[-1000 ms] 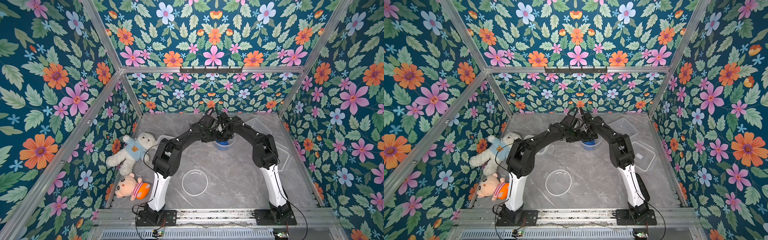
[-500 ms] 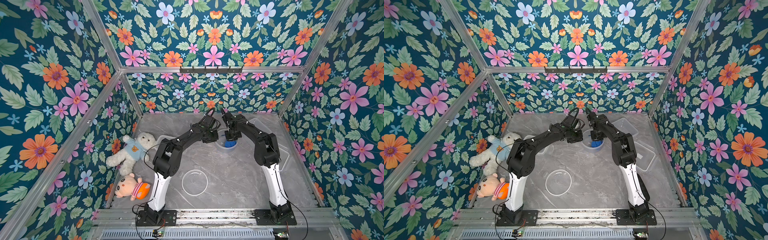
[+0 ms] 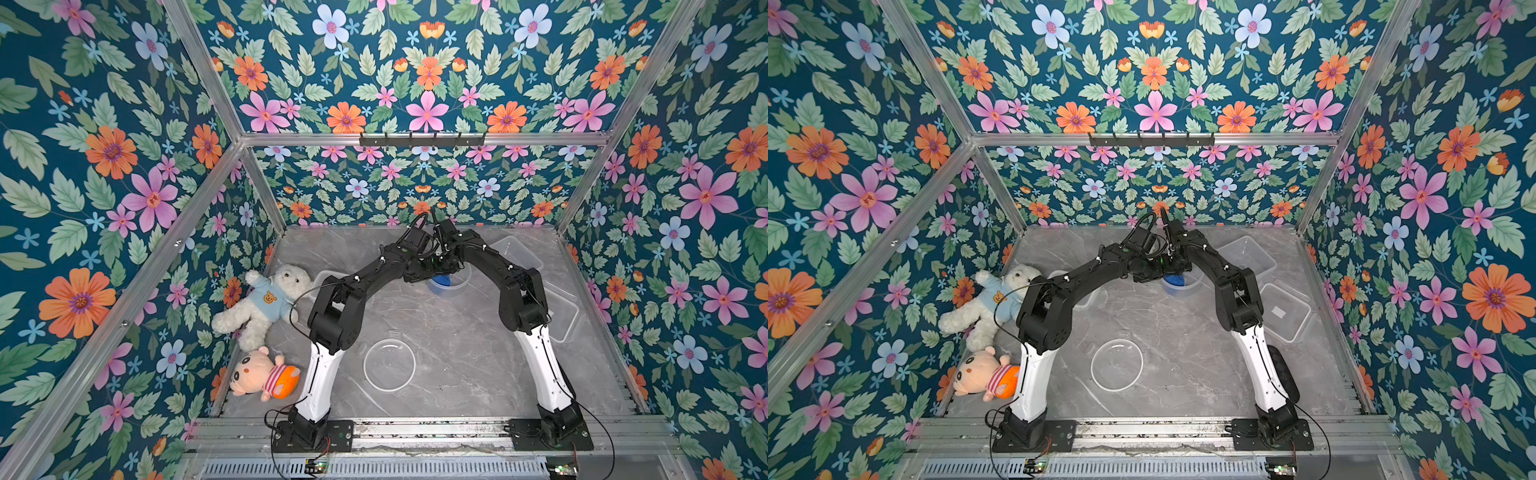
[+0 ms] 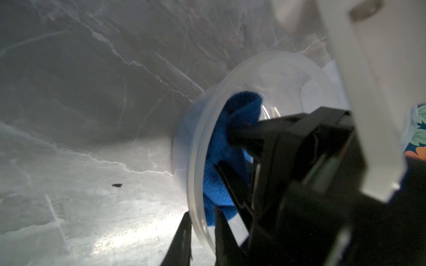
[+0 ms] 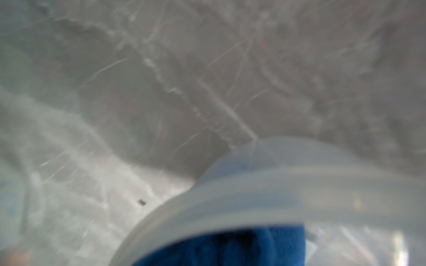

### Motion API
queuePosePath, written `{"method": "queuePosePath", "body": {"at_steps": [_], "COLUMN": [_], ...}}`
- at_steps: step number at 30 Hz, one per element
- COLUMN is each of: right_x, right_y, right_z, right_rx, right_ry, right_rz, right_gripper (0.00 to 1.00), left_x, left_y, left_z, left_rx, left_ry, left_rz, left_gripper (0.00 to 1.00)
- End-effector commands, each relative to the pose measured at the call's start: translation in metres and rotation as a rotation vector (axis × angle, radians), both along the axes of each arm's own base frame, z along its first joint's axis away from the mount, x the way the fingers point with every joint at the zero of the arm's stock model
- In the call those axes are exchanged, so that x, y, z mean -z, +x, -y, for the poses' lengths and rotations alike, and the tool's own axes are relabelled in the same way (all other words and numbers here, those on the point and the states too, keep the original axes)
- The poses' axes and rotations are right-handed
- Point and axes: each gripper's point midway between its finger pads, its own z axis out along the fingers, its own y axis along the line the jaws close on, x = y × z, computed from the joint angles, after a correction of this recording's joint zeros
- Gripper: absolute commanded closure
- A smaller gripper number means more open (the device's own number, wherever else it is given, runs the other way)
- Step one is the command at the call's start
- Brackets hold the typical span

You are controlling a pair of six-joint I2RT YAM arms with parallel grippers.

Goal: Wipe the insides of the lunch boxes
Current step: Wipe the dirt inside the lunch box, then move the lunch box to the center of the board, then place the cleaning item at the center of the board.

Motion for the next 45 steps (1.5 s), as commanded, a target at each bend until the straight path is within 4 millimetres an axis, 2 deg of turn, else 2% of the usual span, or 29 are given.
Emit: {"method": "queuePosePath", "body": {"at_steps": [1,3,5,7,8,11,14,16,17,18,23,25,28,30,34,38,41,43,45], "right_x": [-0.001,-0.002,-0.018,-0.050,-0.075,-0.136,-0.172,-0.176,-0.168,-0.173,-0.128,-0.114,-0.090,-0.074,-0.046,-0.031,-0.023,-0.018,-0.013], "right_y": [-0.030,-0.036,-0.036,-0.031,-0.027,-0.031,-0.045,-0.061,-0.070,-0.084,-0.149,-0.170,-0.193,-0.203,-0.215,-0.214,-0.215,-0.218,-0.223], "right_z": [-0.006,0.024,0.044,0.057,0.062,0.063,0.071,0.089,0.100,0.111,0.171,0.185,0.197,0.198,0.193,0.187,0.186,0.186,0.187], "right_rx": [-0.026,0.039,0.106,0.155,0.167,0.143,0.145,0.184,0.212,0.222,0.318,0.342,0.370,0.377,0.365,0.346,0.322,0.292,0.263], "right_ry": [0.085,0.062,0.156,0.289,0.368,0.532,0.524,0.426,0.356,0.302,-0.011,-0.074,-0.129,-0.132,-0.130,-0.156,-0.226,-0.296,-0.366], "right_rz": [-0.088,-0.094,-0.080,-0.024,0.028,0.143,0.208,0.213,0.191,0.199,0.102,0.066,0.008,-0.030,-0.106,-0.126,-0.137,-0.153,-0.177], "right_gripper": [1.00,1.00,1.00,1.00,1.00,1.00,1.00,1.00,1.00,1.00,1.00,1.00,1.00,1.00,1.00,1.00,1.00,1.00,0.99], "left_x": [0.012,0.012,0.013,0.013,0.013,0.009,0.004,-0.001,-0.004,-0.008,-0.022,-0.023,-0.019,-0.014,-0.011,-0.014,-0.019,-0.019,-0.013], "left_y": [-0.006,-0.005,-0.003,-0.002,-0.001,0.002,0.008,0.015,0.021,0.027,0.064,0.077,0.092,0.098,0.101,0.088,0.081,0.081,0.083], "left_z": [-0.004,-0.005,-0.007,-0.008,-0.008,-0.009,-0.008,-0.005,-0.004,-0.002,0.006,0.000,-0.023,-0.048,-0.118,-0.197,-0.248,-0.275,-0.292], "left_rx": [0.013,0.008,0.000,-0.005,-0.004,-0.016,-0.032,-0.043,-0.050,-0.055,-0.081,-0.100,-0.140,-0.174,-0.279,-0.392,-0.468,-0.505,-0.529], "left_ry": [0.035,0.037,0.043,0.046,0.045,0.049,0.042,0.036,0.031,0.023,-0.013,-0.016,-0.015,0.004,0.038,0.095,0.129,0.153,0.164], "left_rz": [-0.025,-0.022,-0.019,-0.019,-0.017,-0.006,0.010,0.023,0.031,0.040,0.089,0.096,0.093,0.084,0.070,0.065,0.071,0.073,0.064], "left_gripper": [0.80,0.80,0.80,0.80,0.80,0.80,0.80,0.80,0.80,0.80,0.81,0.81,0.83,0.83,0.84,0.84,0.83,0.83,0.83]}}
